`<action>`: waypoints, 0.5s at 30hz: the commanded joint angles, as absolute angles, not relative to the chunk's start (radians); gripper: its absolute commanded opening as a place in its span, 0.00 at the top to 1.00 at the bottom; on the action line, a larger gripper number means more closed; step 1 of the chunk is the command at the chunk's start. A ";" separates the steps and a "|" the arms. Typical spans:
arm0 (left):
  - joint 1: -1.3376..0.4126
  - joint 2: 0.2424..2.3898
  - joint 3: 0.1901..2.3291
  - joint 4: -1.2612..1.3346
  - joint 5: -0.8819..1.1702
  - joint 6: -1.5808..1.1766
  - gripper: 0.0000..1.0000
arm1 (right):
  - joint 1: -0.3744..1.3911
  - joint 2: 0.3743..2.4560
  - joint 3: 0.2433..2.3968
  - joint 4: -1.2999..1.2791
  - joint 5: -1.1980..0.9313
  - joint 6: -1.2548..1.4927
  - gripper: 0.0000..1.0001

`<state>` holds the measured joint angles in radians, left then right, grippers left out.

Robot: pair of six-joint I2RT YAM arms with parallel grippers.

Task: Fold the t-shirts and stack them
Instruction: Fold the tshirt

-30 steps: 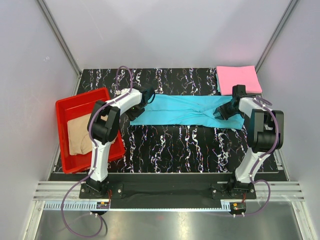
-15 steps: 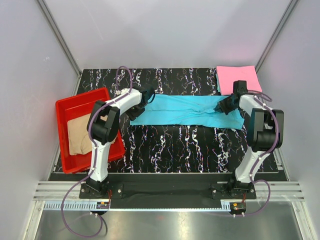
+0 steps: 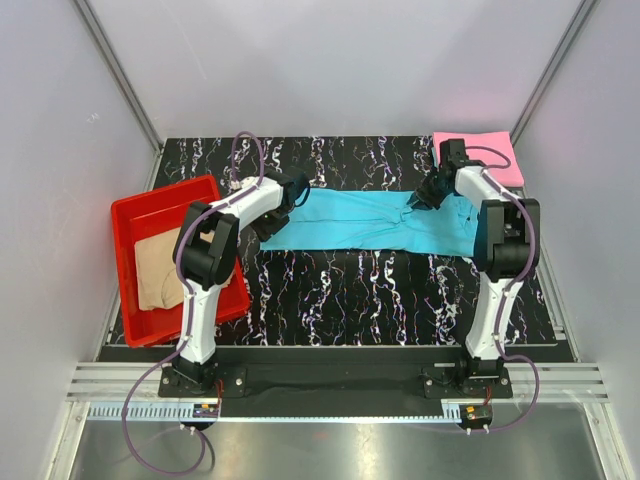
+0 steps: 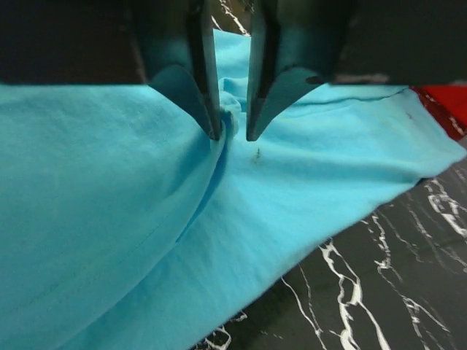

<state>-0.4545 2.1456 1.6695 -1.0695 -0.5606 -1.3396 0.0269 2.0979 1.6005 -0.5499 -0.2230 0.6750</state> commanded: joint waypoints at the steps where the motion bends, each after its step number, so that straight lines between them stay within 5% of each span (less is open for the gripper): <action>1: -0.456 2.117 1.680 -1.088 -0.598 -1.335 0.53 | 0.031 2.077 1.699 -0.659 -0.150 0.552 0.67; 4: -0.457 2.109 1.668 -1.080 -0.598 -1.338 0.53 | 0.029 2.005 1.723 -0.718 -0.097 0.525 0.57; 15: -0.456 2.132 1.698 -1.071 -0.589 -1.284 0.53 | -0.135 1.712 1.330 -0.781 0.029 0.735 0.59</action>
<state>-0.4545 2.1456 1.6657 -1.0763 -0.5613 -1.3201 -0.0563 1.7767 1.4212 -0.7460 -0.0360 0.6525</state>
